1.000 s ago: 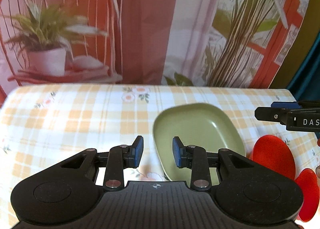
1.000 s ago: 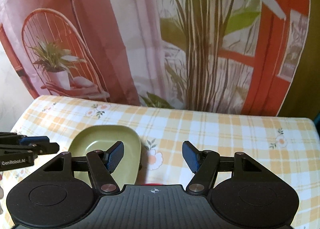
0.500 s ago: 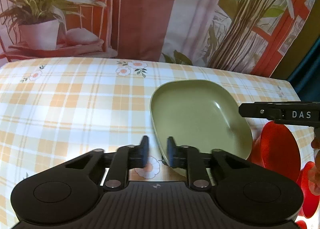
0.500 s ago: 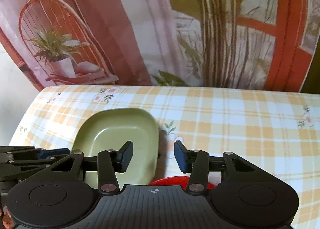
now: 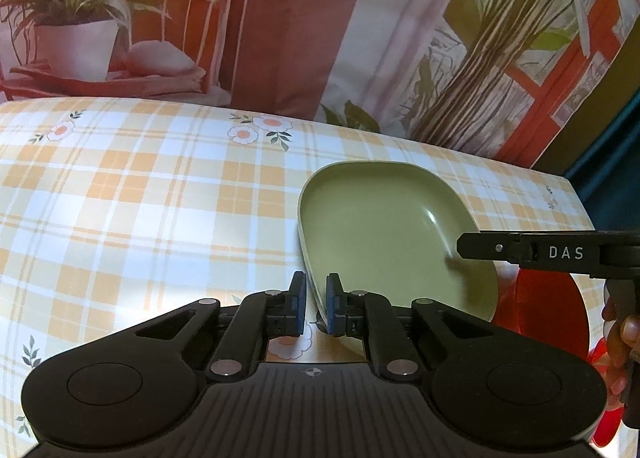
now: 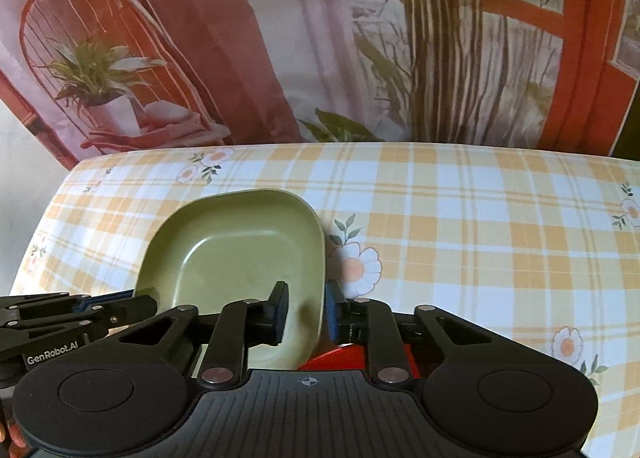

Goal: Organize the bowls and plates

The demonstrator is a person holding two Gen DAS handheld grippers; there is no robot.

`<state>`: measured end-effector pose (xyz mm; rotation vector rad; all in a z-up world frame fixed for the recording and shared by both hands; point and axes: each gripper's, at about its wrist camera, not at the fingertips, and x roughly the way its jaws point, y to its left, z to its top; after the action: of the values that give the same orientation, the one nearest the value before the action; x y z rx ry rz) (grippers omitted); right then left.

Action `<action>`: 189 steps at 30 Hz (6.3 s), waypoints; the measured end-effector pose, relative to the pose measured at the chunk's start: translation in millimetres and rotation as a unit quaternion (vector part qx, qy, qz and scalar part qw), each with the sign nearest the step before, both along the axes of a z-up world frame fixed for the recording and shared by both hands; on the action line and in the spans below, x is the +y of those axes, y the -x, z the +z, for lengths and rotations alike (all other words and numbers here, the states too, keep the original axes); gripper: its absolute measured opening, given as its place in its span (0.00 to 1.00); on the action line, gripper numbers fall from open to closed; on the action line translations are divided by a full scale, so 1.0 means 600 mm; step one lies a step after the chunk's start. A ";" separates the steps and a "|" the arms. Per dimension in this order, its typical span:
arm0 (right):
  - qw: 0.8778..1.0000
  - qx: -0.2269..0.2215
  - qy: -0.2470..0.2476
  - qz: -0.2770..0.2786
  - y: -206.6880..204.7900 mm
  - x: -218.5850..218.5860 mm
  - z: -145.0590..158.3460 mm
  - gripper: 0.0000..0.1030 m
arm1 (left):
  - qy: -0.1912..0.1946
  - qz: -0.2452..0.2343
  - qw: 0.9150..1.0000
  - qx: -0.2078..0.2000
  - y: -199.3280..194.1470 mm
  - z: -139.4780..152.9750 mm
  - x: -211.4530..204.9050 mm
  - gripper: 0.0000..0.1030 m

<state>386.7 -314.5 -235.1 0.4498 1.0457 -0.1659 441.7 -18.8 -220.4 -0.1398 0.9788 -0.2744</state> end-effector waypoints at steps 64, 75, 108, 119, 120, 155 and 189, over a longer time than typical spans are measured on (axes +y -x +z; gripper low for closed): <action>0.998 -0.062 -0.010 0.019 0.208 0.083 0.137 0.07 | -0.032 -0.031 0.997 -0.065 0.213 0.122 -0.001 0.09; 0.998 -0.052 -0.021 0.020 0.215 0.085 0.130 0.07 | -0.032 -0.036 0.997 -0.053 0.218 0.110 0.001 0.09; 0.999 -0.010 -0.015 0.045 0.229 0.119 0.080 0.07 | -0.042 -0.044 0.998 -0.014 0.235 0.054 0.011 0.09; 0.999 -0.014 -0.001 0.049 0.229 0.119 0.081 0.07 | -0.054 -0.046 0.997 -0.022 0.236 0.050 0.003 0.09; 0.999 -0.014 0.001 0.050 0.229 0.120 0.081 0.07 | -0.056 -0.046 0.997 -0.024 0.236 0.049 0.002 0.09; 0.998 -0.017 0.011 0.056 0.236 0.117 0.087 0.05 | -0.058 -0.042 0.997 -0.022 0.232 0.041 0.004 0.09; 0.998 -0.063 0.019 0.003 0.270 0.052 0.131 0.09 | -0.045 -0.055 0.995 -0.064 0.245 0.098 -0.033 0.09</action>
<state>225.0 -283.2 -156.7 0.4177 0.9197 -0.1488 294.4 -38.7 -161.8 0.0146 0.8716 -0.3363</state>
